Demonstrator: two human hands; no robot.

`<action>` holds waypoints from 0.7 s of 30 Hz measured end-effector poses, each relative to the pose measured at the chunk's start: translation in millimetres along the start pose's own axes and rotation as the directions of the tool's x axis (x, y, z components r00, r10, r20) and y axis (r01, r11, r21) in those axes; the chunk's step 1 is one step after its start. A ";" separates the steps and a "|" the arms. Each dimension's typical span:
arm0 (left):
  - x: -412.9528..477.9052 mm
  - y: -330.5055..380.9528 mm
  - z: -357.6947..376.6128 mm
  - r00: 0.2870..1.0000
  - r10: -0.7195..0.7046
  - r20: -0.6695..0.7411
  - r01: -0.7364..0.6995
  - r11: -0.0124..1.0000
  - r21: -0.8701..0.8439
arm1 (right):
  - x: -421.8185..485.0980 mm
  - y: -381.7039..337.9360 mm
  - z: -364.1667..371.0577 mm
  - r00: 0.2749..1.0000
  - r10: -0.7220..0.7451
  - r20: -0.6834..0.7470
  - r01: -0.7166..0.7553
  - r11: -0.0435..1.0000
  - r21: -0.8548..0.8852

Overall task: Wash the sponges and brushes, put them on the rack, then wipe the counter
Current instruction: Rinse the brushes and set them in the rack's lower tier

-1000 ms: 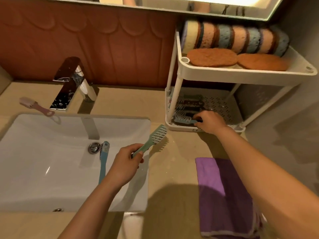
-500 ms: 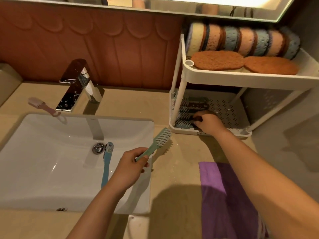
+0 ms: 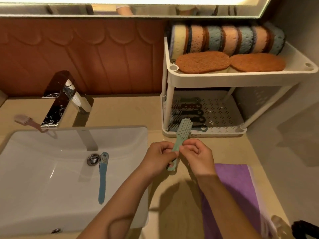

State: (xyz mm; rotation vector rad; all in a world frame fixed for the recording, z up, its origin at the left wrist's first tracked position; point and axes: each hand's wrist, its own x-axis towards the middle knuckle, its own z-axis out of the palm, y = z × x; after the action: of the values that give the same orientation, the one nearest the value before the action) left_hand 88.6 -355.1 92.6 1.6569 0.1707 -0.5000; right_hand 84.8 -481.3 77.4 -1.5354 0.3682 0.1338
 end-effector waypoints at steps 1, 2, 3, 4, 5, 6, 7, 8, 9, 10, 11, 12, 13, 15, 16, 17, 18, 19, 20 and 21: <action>3.8 2.0 4.5 1.000 0.024 0.010 -0.024 0.999 0.023 | 2.8 -0.5 -1.9 1.000 -0.006 -0.028 0.007 1.000 0.017; 7.7 3.8 7.8 0.999 0.048 0.014 -0.049 0.998 0.050 | 5.7 -1.4 -4.1 0.999 -0.011 -0.043 0.012 0.999 0.031; 12.5 6.0 10.4 0.997 0.075 0.013 -0.076 0.993 0.089 | 9.7 -2.6 -6.7 0.999 -0.015 -0.048 0.016 0.999 0.035; 17.1 7.7 11.8 0.995 0.103 0.004 -0.103 0.985 0.142 | 13.2 -4.9 -9.4 0.999 -0.015 -0.044 0.016 1.000 0.021; 21.9 8.6 12.4 0.992 0.129 -0.003 -0.126 0.973 0.194 | 17.3 -6.9 -11.8 0.999 -0.015 -0.035 0.015 1.000 0.000; 26.4 9.9 12.3 0.989 0.145 -0.014 -0.138 0.961 0.239 | 21.8 -9.8 -14.5 0.999 -0.010 -0.031 0.010 1.000 -0.008; 30.0 10.6 11.2 0.987 0.154 -0.039 -0.138 0.951 0.276 | 28.0 -12.5 -17.3 0.999 -0.005 -0.038 0.005 1.000 -0.007; 33.0 12.0 9.4 0.983 0.161 -0.087 -0.127 0.943 0.309 | 35.1 -16.5 -20.1 0.999 -0.003 -0.053 0.003 1.000 -0.002; 34.6 13.1 7.0 0.972 0.173 -0.158 -0.110 0.932 0.344 | 44.2 -18.9 -23.5 0.997 -0.005 -0.080 0.004 1.000 -0.006; 37.0 14.6 3.7 0.951 0.198 -0.238 -0.094 0.918 0.386 | 55.4 -22.6 -26.3 0.994 -0.006 -0.113 0.004 1.000 -0.014; 39.4 16.5 0.3 0.923 0.229 -0.310 -0.079 0.900 0.428 | 67.8 -25.6 -29.4 0.989 -0.004 -0.146 -0.001 1.000 -0.031; 41.4 18.9 -3.1 0.899 0.255 -0.357 -0.068 0.886 0.459 | 79.3 -29.7 -31.4 0.985 0.009 -0.175 -0.019 0.998 -0.056; 44.2 21.3 -5.9 0.882 0.279 -0.380 -0.069 0.874 0.481 | 92.2 -32.0 -33.1 0.980 0.025 -0.198 -0.042 0.996 -0.082; 51.8 24.9 -9.2 0.868 0.336 -0.367 -0.100 0.840 0.534 | 115.3 -34.5 -34.7 0.973 0.059 -0.222 -0.087 0.989 -0.118; 55.0 26.2 -8.7 0.867 0.364 -0.341 -0.115 0.811 0.574 | 126.8 -34.0 -34.3 0.971 0.067 -0.228 -0.100 0.985 -0.139; 58.4 26.9 -7.6 0.863 0.392 -0.320 -0.125 0.778 0.615 | 140.0 -31.5 -33.3 0.972 0.071 -0.222 -0.118 0.972 -0.206; 60.9 27.9 -6.7 0.855 0.415 -0.310 -0.125 0.746 0.654 | 152.0 -28.7 -31.9 0.978 0.060 -0.200 -0.121 0.943 -0.311; 63.2 28.1 -6.3 0.840 0.440 -0.316 -0.121 0.721 0.682 | 164.2 -24.9 -30.1 0.984 0.052 -0.172 -0.118 0.908 -0.401; 65.0 28.1 -5.9 0.822 0.465 -0.330 -0.117 0.703 0.701 | 174.9 -21.4 -28.7 0.985 0.047 -0.163 -0.119 0.878 -0.463; 66.1 28.0 -5.7 0.806 0.483 -0.342 -0.109 0.689 0.716 | 184.4 -17.4 -28.3 0.986 0.052 -0.160 -0.127 0.855 -0.503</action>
State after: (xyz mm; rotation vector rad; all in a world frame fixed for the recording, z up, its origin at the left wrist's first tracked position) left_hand 159.8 -365.5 90.8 2.4669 0.0907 0.2077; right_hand 258.9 -536.6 35.9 -2.0648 0.5483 0.2095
